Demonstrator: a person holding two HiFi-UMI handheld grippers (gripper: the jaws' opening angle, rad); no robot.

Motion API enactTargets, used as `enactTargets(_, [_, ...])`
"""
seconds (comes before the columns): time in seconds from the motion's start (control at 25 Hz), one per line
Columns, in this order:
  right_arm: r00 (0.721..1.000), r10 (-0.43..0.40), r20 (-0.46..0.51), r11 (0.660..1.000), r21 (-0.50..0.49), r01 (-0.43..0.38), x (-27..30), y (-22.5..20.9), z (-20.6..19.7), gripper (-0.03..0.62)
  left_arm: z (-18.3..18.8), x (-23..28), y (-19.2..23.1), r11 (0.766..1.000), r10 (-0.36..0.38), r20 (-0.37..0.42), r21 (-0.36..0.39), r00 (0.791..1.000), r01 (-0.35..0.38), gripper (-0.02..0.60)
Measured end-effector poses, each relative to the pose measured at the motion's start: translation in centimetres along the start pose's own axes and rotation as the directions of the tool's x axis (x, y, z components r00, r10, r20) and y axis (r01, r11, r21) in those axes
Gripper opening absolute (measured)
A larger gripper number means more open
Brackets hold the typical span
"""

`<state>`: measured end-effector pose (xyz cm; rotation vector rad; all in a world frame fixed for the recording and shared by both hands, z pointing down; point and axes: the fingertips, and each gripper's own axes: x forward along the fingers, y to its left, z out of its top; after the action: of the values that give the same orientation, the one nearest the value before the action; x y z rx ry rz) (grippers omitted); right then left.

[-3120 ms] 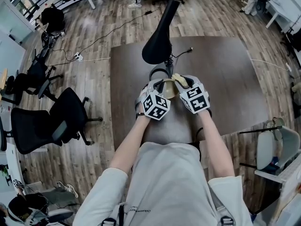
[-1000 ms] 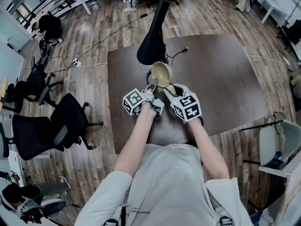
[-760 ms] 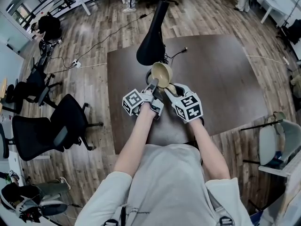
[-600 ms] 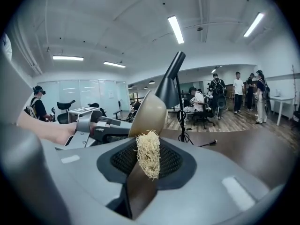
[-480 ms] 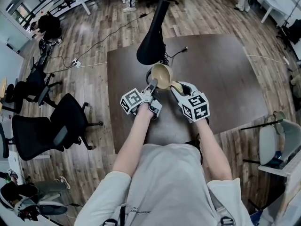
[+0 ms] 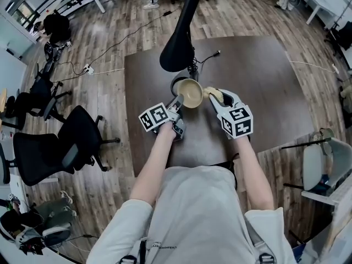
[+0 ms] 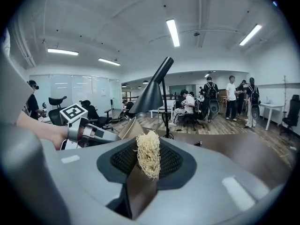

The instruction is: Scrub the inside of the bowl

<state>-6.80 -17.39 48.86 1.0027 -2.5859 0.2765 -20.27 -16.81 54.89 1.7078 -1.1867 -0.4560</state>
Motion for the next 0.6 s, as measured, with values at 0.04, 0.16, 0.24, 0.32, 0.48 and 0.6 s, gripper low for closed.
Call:
enactTargets(0.04, [1.000, -0.001, -0.002, 1.000, 0.003, 0.001, -0.2, 0.0, -0.2, 0.127, -0.5, -0.3, 0.5, 1.000, 0.016, -0.013, 0.008, 1.000, -0.016, 0.015])
enactTargets(0.16, [1.000, -0.001, -0.010, 1.000, 0.015, 0.001, -1.0, -0.2, -1.4, 0.127, -3.1, -0.6, 2.3, 0.995, 0.082, -0.076, 0.062, 0.994, -0.077, 0.015])
enactTargets(0.24, [1.000, -0.005, -0.028, 1.000, 0.013, 0.005, -0.9, -0.5, -3.0, 0.127, -5.2, -0.3, 4.2, 0.988, 0.133, -0.135, 0.102, 0.982, -0.120, 0.015])
enactTargets(0.32, [0.998, -0.020, -0.065, 1.000, -0.012, 0.020, -0.7, -0.5, -4.5, 0.129, -7.3, -0.3, 6.0, 0.976, 0.187, -0.208, 0.149, 0.960, -0.158, 0.015])
enactTargets(0.48, [0.987, -0.046, -0.155, 0.997, -0.067, 0.036, -0.9, 0.0, -7.7, 0.129, -11.4, 0.0, 8.5, 0.936, 0.279, -0.373, 0.312, 0.885, -0.163, 0.015])
enactTargets(0.6, [0.976, -0.038, -0.214, 0.997, -0.071, 0.024, -0.6, 0.8, -10.1, 0.129, -13.5, 0.4, 10.0, 0.896, 0.345, -0.463, 0.422, 0.816, -0.140, 0.015])
